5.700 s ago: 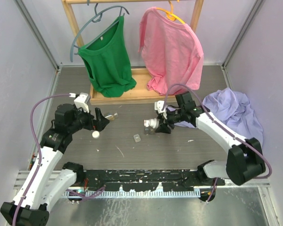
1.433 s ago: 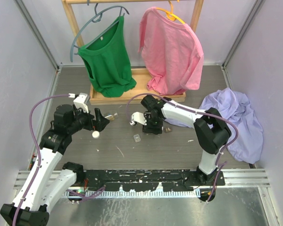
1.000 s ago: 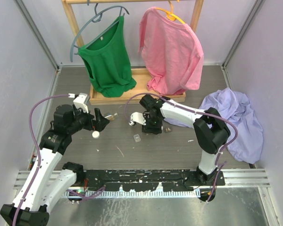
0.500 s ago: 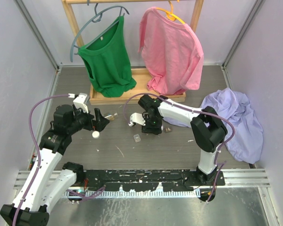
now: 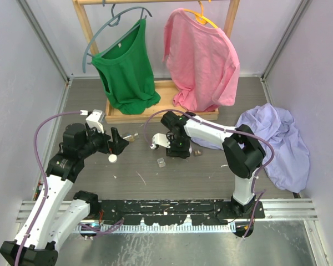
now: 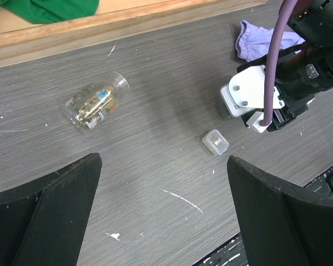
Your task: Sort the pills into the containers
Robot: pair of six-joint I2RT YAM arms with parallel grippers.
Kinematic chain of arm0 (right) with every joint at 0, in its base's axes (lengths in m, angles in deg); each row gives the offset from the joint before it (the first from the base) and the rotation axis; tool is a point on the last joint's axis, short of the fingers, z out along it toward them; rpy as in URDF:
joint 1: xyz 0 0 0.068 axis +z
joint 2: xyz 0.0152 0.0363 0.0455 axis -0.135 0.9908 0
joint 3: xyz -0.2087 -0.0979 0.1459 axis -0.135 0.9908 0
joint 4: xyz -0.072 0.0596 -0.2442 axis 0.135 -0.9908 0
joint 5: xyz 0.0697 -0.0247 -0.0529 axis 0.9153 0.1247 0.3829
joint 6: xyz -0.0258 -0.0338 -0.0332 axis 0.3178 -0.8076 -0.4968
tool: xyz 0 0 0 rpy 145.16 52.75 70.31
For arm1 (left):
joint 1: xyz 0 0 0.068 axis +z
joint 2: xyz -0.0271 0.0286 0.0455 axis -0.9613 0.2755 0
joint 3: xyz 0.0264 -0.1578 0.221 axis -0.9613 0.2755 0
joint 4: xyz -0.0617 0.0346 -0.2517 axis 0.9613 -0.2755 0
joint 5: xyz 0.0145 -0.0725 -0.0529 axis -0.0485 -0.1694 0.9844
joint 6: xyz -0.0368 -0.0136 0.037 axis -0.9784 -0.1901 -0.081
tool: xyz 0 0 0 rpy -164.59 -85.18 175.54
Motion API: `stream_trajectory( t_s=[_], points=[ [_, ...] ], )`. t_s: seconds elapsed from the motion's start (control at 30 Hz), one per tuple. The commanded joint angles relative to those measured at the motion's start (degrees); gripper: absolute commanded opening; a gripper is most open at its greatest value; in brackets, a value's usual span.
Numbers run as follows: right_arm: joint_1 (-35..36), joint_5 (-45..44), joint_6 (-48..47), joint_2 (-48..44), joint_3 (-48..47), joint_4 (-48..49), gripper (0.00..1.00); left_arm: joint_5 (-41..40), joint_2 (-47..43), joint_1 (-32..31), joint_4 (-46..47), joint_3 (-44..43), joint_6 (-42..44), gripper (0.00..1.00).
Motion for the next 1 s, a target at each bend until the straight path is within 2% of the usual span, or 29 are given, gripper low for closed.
stream_trajectory(
  t_s=[0.0,0.97],
  points=[
    [0.5,-1.1,-1.1,0.3,-2.5,-1.9,0.01,0.6,-0.9,0.1,2.9,-0.1,-0.5,0.98],
    [1.1,-3.5,-1.9,2.7,-5.3,-5.3,0.01,0.5,-1.0,0.2,2.8,-0.1,-0.4,0.98]
  ],
)
